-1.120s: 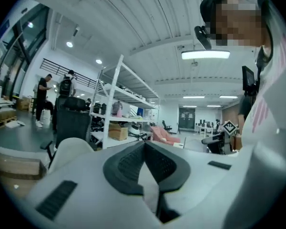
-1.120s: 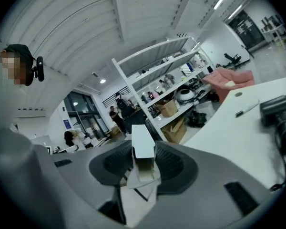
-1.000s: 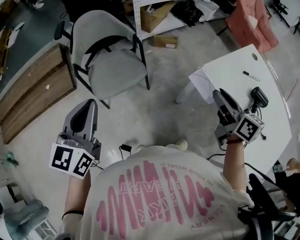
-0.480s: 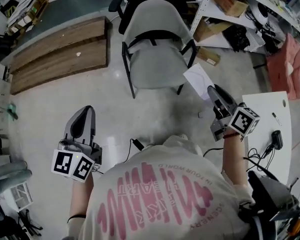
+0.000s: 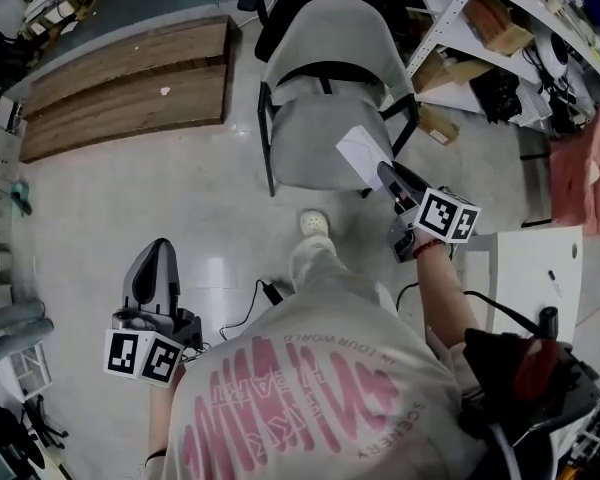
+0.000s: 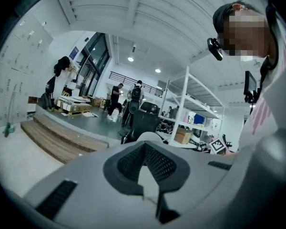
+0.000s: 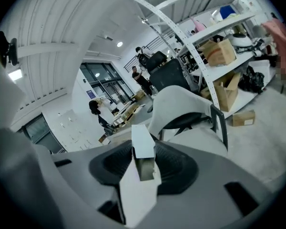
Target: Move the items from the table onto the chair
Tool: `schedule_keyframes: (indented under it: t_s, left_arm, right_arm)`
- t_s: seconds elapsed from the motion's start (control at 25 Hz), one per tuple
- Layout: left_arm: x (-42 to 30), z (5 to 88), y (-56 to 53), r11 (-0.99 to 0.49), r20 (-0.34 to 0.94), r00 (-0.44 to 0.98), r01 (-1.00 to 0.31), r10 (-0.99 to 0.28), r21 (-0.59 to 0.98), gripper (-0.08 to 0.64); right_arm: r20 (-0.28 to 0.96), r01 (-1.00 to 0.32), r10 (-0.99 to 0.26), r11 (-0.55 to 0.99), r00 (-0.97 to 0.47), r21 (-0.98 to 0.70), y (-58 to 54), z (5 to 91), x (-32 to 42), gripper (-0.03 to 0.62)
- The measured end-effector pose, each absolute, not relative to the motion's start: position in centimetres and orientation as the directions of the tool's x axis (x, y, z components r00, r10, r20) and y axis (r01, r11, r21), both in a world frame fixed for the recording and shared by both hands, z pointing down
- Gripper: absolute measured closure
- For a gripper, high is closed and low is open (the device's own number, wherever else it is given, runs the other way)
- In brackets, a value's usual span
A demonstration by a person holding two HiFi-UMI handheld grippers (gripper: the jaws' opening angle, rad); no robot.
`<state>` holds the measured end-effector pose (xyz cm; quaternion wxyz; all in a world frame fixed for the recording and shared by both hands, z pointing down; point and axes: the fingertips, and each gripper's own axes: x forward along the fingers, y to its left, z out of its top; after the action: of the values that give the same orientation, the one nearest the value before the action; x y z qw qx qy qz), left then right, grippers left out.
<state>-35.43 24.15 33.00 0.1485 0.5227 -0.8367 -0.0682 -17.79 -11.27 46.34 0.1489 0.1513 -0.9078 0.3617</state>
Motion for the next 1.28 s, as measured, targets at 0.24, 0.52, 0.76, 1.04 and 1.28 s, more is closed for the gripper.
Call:
schedule_keyframes:
  t_s: [0.24, 0.52, 0.76, 1.04, 1.28]
  left_arm:
    - [-39.1, 33.1, 20.3, 0.54, 0.26, -0.477, -0.781, -0.84, 0.314, 0.549]
    - [-43.3, 31.3, 13.6, 0.623, 0.294, -0.558, -0.751, -0.776, 0.22, 0.549]
    - [-44.7, 33.6, 12.5, 0.716, 0.441, -0.591, -0.67, -0.675, 0.198, 0.549]
    - [-44.2, 37.4, 12.6, 0.728, 0.595, -0.563, -0.683, -0.574, 0.057, 0.549]
    - [-43.7, 38.9, 10.4, 0.696, 0.634, -0.495, -0.712, -0.594, 0.095, 0.549]
  right_arm:
    - [0.495, -0.409, -0.063, 0.657, -0.867, -0.633, -16.5, 54.0, -22.4, 0.431]
    - [0.651, -0.527, 0.024, 0.566, -0.758, -0.634, -22.0, 63.3, -26.7, 0.431]
    - [0.737, -0.622, 0.108, 0.464, -0.667, -0.631, -23.5, 70.9, -28.2, 0.431]
    - [0.789, -0.658, 0.189, 0.459, -0.585, -0.598, -24.8, 76.2, -27.9, 0.431]
    - [0.748, -0.726, 0.065, 0.2, -0.661, -0.658, -26.4, 77.6, -27.2, 0.43]
